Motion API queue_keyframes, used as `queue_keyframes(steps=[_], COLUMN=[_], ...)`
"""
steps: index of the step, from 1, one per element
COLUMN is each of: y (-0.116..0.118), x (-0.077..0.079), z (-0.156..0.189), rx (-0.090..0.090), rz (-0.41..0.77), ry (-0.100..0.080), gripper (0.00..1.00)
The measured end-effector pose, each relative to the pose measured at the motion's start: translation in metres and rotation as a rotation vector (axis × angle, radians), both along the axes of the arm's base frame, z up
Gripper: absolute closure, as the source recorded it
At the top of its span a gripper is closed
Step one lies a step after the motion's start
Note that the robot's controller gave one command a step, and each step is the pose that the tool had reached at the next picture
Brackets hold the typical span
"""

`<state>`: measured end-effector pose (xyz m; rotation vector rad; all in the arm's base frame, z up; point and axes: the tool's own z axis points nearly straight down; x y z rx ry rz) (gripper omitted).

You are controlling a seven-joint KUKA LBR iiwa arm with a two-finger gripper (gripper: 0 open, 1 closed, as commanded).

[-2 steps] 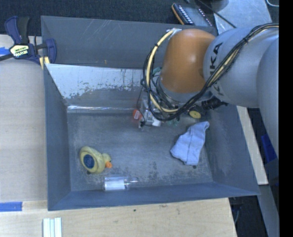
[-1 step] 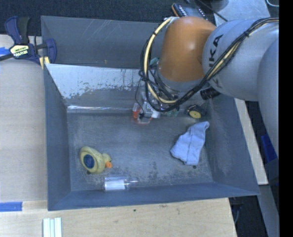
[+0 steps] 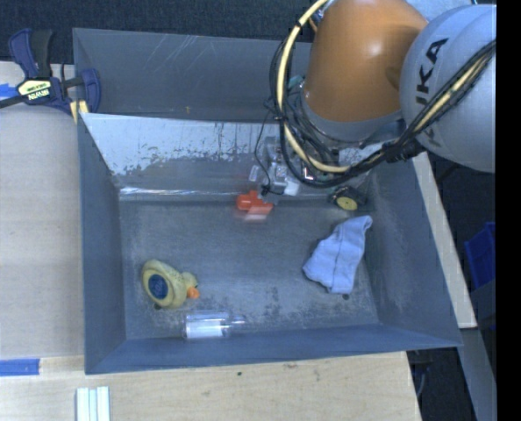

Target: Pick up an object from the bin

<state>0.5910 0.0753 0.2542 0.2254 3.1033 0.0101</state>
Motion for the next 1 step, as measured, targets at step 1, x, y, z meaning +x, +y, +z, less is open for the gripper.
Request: queue_keyframes(steps=[1], y=[0.0116], x=[0.0381], z=[0.0111], rx=[-0.001], rz=[0.020], ry=[0.002], gripper=[1.00])
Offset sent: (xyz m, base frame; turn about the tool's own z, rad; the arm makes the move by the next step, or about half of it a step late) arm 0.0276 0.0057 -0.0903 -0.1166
